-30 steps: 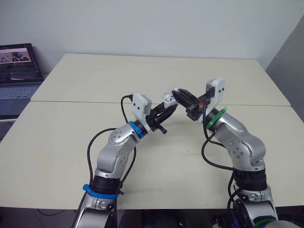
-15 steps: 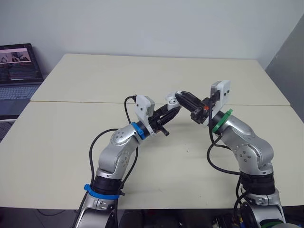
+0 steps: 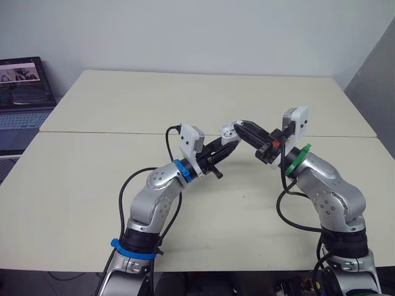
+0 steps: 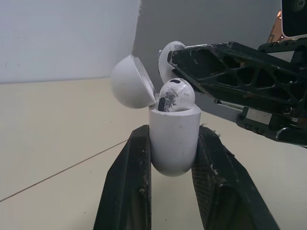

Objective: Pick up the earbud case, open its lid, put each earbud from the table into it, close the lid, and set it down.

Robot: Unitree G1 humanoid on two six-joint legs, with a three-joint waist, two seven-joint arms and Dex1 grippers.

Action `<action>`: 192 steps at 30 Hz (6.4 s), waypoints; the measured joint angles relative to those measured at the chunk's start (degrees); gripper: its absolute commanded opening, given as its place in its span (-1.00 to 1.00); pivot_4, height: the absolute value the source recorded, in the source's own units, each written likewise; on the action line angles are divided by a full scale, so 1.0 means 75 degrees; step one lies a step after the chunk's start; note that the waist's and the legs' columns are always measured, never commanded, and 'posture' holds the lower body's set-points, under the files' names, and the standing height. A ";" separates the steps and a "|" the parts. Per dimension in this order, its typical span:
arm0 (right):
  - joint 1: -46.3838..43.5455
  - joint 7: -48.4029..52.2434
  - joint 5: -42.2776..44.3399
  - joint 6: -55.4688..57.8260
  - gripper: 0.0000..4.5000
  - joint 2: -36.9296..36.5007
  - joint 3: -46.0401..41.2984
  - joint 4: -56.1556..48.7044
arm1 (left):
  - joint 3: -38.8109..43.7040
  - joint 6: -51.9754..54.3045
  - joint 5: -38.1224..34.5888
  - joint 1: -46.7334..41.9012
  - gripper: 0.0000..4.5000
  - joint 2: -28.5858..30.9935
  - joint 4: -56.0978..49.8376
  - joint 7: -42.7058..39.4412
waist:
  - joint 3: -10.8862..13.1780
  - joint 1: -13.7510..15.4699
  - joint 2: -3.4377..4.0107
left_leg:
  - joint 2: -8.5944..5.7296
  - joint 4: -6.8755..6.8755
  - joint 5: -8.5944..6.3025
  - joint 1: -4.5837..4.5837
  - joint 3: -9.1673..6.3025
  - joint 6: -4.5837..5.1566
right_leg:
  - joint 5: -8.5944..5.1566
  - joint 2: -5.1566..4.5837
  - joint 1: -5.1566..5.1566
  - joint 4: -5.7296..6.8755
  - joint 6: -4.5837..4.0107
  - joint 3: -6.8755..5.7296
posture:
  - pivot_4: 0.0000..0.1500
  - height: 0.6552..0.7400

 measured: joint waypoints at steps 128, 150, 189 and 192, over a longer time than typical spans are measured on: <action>-0.0302 0.0202 -0.0528 -0.0279 -0.10 0.0269 0.0273 0.0008 | 0.0204 -0.0353 0.0165 -0.0018 -0.67 0.0232 -0.0260 0.0176 | 0.0000 0.0007 0.0000 | 0.0000 0.0001 0.0000 0.0001 -0.0001 0.0000 | 0.0000 0.0000 0.0002 0.0001 0.0000 -0.0001 | 1.00 1.00; -0.0300 0.0169 -0.0674 -0.0277 -0.10 0.0258 0.0301 0.0037 | 0.0204 -0.0353 0.0164 -0.0018 -0.67 0.0228 -0.0260 0.0176 | 0.0000 0.0006 0.0000 | 0.0000 0.0002 0.0000 0.0002 -0.0001 0.0000 | 0.0000 0.0000 0.0002 0.0002 0.0000 -0.0001 | 1.00 1.00; -0.0640 0.0656 -0.0991 -0.0048 -0.82 -0.0520 0.0535 0.0141 | -0.0043 -0.0862 0.0883 0.0024 -0.67 0.0403 -0.0247 -0.0011 | 0.0000 0.0008 0.0000 | 0.0000 0.0001 0.0000 0.0002 0.0000 0.0000 | 0.0000 0.0000 0.0002 0.0001 0.0000 0.0000 | 1.00 1.00; -0.0640 0.0656 -0.0984 0.0005 -0.82 -0.0533 0.0532 0.0136 | -0.0046 -0.0862 0.0902 0.0024 -0.67 0.0402 -0.0228 -0.0044 | 0.0000 0.0008 0.0000 | 0.0000 0.0001 0.0000 0.0001 0.0001 0.0000 | 0.0000 0.0000 0.0002 0.0001 0.0000 0.0000 | 1.00 1.00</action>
